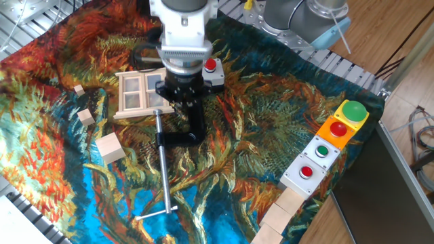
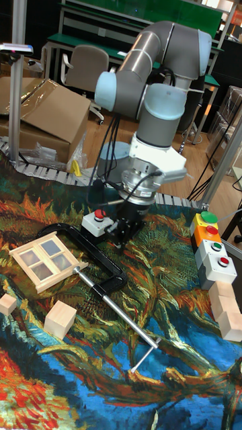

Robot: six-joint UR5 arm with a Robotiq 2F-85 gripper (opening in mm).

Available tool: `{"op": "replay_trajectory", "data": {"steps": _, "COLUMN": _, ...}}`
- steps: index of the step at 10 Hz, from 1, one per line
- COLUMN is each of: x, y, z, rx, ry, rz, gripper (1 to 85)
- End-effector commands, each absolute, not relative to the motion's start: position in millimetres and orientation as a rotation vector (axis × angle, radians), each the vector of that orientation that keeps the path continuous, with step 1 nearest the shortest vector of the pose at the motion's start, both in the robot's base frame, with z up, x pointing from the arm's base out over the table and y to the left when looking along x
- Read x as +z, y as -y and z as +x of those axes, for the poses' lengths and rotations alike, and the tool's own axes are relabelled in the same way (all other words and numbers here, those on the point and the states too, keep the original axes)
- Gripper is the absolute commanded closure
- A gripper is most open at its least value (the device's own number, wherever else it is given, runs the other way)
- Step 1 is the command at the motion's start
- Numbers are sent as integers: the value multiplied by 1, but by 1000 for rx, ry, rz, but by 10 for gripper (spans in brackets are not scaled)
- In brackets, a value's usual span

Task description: Close a sliding window

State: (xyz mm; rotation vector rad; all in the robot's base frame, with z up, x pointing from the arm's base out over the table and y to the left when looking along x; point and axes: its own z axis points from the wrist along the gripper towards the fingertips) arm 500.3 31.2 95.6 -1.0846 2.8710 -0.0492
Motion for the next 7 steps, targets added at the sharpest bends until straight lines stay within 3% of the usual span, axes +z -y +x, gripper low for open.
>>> {"op": "replay_trajectory", "data": {"steps": 1, "x": 95, "y": -14, "z": 492, "rx": -80, "ry": -2883, "rz": -1083, "gripper": 843}}
{"op": "replay_trajectory", "data": {"steps": 3, "x": 97, "y": -5, "z": 491, "rx": -84, "ry": -2842, "rz": -1108, "gripper": 843}}
{"op": "replay_trajectory", "data": {"steps": 7, "x": 109, "y": -64, "z": 515, "rx": -32, "ry": -2905, "rz": -1014, "gripper": 843}}
